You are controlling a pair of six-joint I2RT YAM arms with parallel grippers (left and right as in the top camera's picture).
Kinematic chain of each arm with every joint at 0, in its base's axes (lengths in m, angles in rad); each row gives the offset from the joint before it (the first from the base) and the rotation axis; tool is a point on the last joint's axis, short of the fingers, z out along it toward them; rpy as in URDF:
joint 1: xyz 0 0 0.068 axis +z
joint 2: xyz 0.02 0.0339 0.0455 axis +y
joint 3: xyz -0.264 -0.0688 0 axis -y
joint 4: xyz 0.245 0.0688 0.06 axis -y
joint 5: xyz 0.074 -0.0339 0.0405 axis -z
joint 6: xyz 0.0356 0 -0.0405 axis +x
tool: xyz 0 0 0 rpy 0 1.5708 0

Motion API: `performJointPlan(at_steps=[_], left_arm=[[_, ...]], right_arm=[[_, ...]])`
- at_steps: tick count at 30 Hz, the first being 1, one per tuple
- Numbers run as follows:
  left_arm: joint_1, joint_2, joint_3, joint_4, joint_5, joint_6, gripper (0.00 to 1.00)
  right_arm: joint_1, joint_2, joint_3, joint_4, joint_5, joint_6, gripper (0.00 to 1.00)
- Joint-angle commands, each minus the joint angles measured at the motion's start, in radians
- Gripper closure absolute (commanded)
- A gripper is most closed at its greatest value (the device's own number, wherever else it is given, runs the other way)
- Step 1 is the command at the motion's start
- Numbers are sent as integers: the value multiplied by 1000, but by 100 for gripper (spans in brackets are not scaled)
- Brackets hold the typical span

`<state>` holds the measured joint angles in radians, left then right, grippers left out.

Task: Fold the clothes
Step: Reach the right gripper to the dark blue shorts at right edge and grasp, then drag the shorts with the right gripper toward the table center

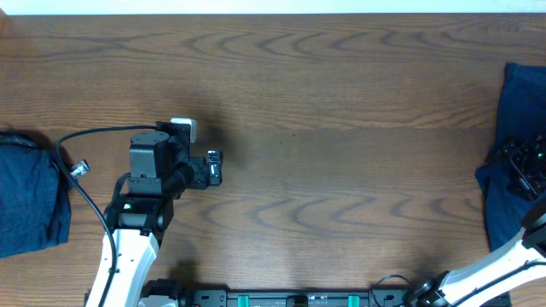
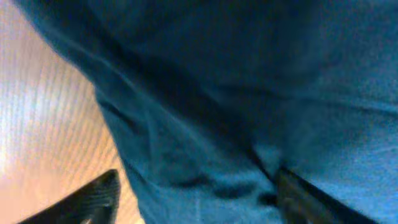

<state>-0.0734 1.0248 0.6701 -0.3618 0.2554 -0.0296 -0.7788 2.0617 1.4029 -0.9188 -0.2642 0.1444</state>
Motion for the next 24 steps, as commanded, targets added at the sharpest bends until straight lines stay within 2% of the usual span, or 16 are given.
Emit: performJointPlan(at_steps=[1,2,3,9,13,24], left_arm=[[4,2,21,0,-5,-1,2],[4,2,21,0,-5,-1,2],[4,2,21,0,-5,-1,2],[4,2,21,1,-5,-1,2],[4,2,21,1,-5,-1,2],[4,2,21,1,-5,-1,2]], right_arm=[[12,20,-62,26,-12,35,60],[12,20,-67,31,-12,35,92],[12,20,-70,34,-12,37,99],[36,20,-69,26,-33,57,99],[115,19,-54,26,-43,56,99],[528,19,51,103,-119,51,99]])
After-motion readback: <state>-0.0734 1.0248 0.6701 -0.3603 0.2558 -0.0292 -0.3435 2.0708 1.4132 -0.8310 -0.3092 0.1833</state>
